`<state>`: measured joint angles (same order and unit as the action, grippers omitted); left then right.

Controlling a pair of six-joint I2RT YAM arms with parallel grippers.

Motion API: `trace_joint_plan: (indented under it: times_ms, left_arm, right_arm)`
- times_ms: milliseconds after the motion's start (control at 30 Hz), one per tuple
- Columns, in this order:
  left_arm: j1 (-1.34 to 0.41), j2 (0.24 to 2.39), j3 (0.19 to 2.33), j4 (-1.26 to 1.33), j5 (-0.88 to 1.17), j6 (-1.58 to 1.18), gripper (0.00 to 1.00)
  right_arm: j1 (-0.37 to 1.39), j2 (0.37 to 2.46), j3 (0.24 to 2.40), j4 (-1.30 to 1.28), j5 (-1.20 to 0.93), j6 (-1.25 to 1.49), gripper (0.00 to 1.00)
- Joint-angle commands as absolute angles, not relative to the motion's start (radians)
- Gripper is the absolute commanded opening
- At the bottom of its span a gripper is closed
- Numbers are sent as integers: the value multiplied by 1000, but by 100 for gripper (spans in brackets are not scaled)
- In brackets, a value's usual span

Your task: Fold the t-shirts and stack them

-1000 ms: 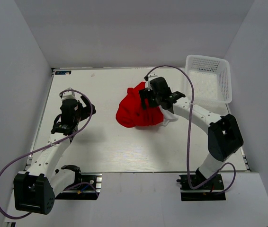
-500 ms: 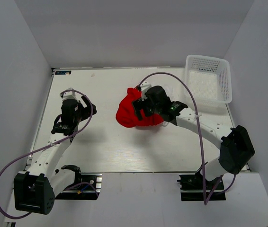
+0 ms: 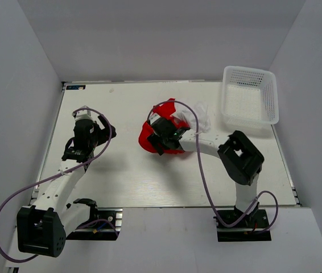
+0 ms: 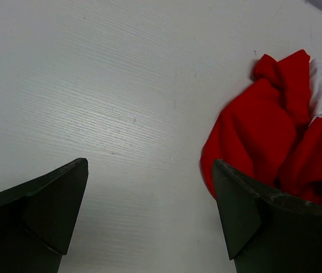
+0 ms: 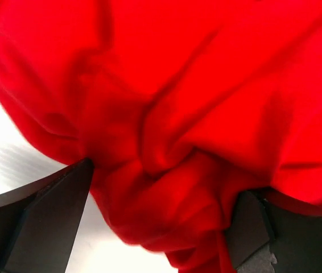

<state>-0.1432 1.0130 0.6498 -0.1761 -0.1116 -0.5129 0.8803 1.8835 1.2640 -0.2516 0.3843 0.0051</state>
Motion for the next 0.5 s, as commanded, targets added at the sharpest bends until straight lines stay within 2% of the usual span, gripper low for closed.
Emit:
trace_joint_plan:
  times_ms: [0,133,200,267,300,333,367,433,467]
  left_arm:
    - [-141,1019,655,-178,-124,-514,100]
    - [-141,1019,666,-187,-124,-514,100]
    - [-141,1019,666,-187,-124,-523,100]
    - [-141,1028,666,-187,-124,-523,100]
    - [-141,1028,666,-187,-124,-523,100]
    - [-141,1028,666,-196,-124,-523,100]
    - [-141,1028,666,-196,-124,-523,100]
    - [-141,1019,666,-196,-133,-523,100]
    - [-141,1019,666,-196,-133,-523,100]
  right_arm:
    - [917,1940,1334,-163,312,-21,90]
    - [933,2026,1367,-124,299,-14,90]
    - [934,2054,1405,-141,337,34,87]
    - [931,2101,1420,-146,351,60,78]
    - [928,2112,1427,-144,385,69,72]
    - [931,2114,1424,-132,429,80,40]
    - [933,2108,1417,-118,454,93,22]
    - [924,2066,1393,-72,469,109,0]
    - [923,2037,1394,-65,469,103,0]
